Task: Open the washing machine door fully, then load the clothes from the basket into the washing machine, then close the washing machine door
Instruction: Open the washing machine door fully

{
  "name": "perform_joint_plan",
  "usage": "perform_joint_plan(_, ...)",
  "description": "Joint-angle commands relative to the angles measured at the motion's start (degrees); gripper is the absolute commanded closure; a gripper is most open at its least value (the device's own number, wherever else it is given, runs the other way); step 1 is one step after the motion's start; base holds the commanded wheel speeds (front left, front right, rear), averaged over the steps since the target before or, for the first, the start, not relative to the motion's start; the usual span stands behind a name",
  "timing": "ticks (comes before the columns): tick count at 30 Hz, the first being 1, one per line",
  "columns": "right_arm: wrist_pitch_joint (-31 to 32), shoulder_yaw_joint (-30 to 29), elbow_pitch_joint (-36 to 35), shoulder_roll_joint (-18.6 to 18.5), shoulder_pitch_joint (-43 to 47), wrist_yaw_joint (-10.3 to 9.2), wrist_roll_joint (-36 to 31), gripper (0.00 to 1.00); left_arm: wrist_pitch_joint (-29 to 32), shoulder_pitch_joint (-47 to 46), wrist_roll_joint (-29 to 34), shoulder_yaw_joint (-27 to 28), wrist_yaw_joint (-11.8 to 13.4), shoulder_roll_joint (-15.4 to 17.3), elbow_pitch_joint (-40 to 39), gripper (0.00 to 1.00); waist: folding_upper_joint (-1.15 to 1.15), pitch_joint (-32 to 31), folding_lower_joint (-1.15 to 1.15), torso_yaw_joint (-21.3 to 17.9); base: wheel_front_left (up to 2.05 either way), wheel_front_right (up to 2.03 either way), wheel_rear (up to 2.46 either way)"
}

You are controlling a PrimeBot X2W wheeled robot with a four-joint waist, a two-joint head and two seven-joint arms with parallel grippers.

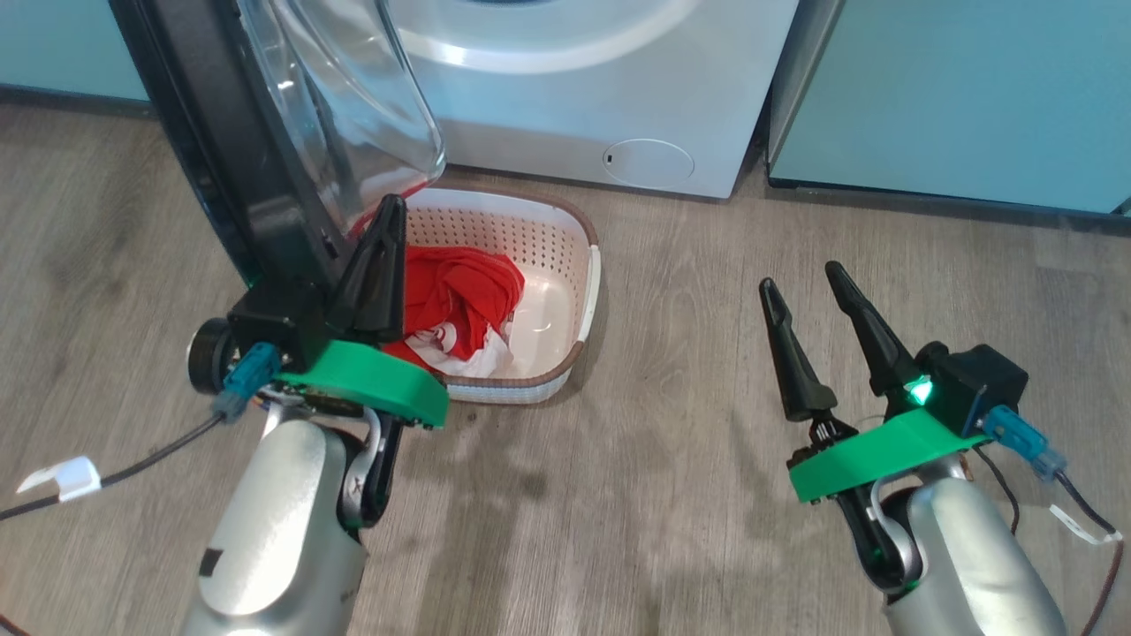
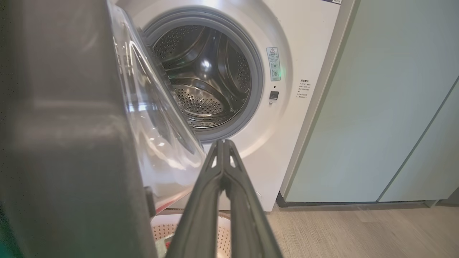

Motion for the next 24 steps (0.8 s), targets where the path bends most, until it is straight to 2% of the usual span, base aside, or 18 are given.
perform_joint_plan(1, -0.53, 1.07, -1.98, 0.38, -1.75, 0.00, 0.10, 0.00, -0.24, -2.52, -0.37, 2.41, -0.13, 0.71, -1.38, 1.00, 0.00, 0.28, -0.01, 0.02, 0.00, 0.00, 0.00)
perform_joint_plan(11, -0.53, 0.88, -1.78, 0.38, -1.89, 0.00, 0.03, 0.00, -0.24, -1.62, -0.84, 4.37, 0.01, 0.71, -0.16, 1.00, 0.00, 0.71, -0.01, 2.18, 0.00, 0.00, 0.00)
perform_joint_plan(24, -0.53, 1.25, -0.75, 0.38, -1.96, 0.00, -1.41, 0.00, -0.24, -1.64, -1.39, 6.77, 0.20, 0.71, 0.44, 1.00, 0.00, 1.27, -0.01, 9.27, 0.00, 0.00, 0.00)
